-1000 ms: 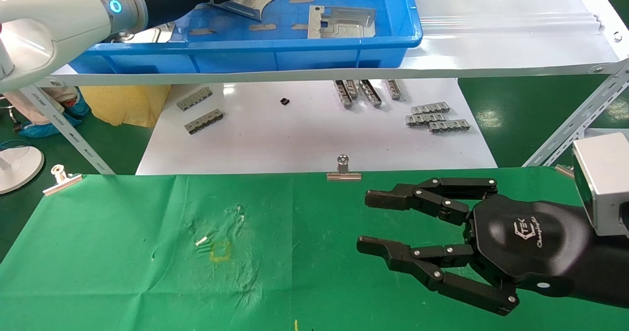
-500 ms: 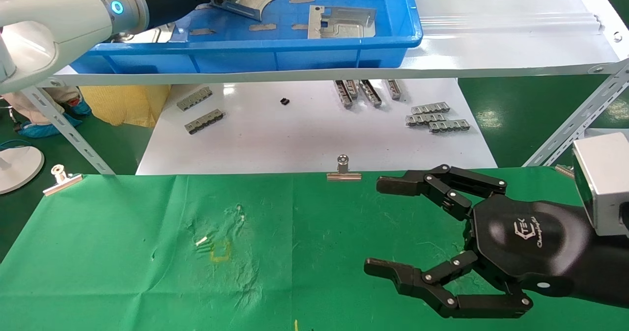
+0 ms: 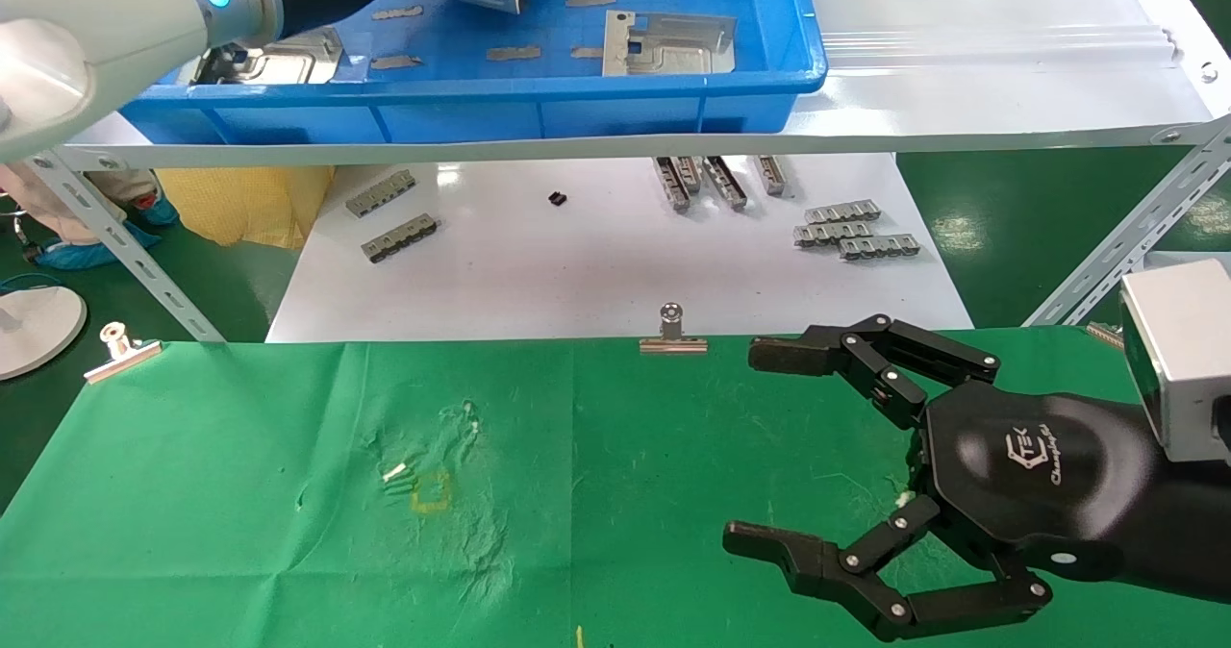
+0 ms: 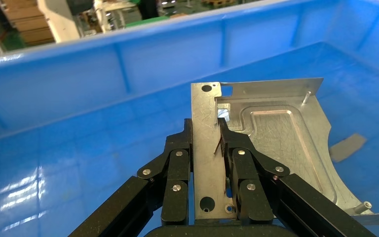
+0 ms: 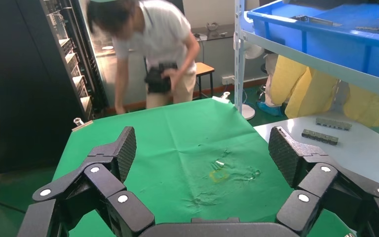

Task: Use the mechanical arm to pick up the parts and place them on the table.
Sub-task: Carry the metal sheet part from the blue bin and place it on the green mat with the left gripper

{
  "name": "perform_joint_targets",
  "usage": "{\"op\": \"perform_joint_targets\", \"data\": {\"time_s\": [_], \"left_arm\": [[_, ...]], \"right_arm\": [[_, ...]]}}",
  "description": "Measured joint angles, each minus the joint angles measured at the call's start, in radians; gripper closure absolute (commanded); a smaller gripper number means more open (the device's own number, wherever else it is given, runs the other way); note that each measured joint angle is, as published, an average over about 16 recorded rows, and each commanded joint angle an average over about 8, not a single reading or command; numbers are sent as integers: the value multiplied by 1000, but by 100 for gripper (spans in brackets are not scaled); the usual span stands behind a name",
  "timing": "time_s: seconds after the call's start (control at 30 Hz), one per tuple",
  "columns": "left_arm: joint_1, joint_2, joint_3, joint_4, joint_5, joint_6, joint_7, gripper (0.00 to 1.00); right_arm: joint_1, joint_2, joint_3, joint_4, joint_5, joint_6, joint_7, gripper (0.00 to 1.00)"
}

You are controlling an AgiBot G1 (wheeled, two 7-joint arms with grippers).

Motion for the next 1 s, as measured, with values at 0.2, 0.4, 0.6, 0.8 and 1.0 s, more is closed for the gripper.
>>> {"op": "perform_joint_targets", "data": {"time_s": [0.2,0.4,0.6,0.8,1.0], "left_arm": [[-11,-43,-12,-13,-24,119,43,100],[-15,-117,-29,-34,-55,303,105,100],[-12,-214,-44,-61,-87,543,180,100],[4,-312,-47,-102,-116,779,251,100],[71,-417,-20,-222,-171,927,296,100]], "right_arm": [[0,0,0,0,0,0,0,0],[0,0,0,0,0,0,0,0],[0,0,0,0,0,0,0,0],[0,0,0,0,0,0,0,0],[0,0,0,0,0,0,0,0]]}}
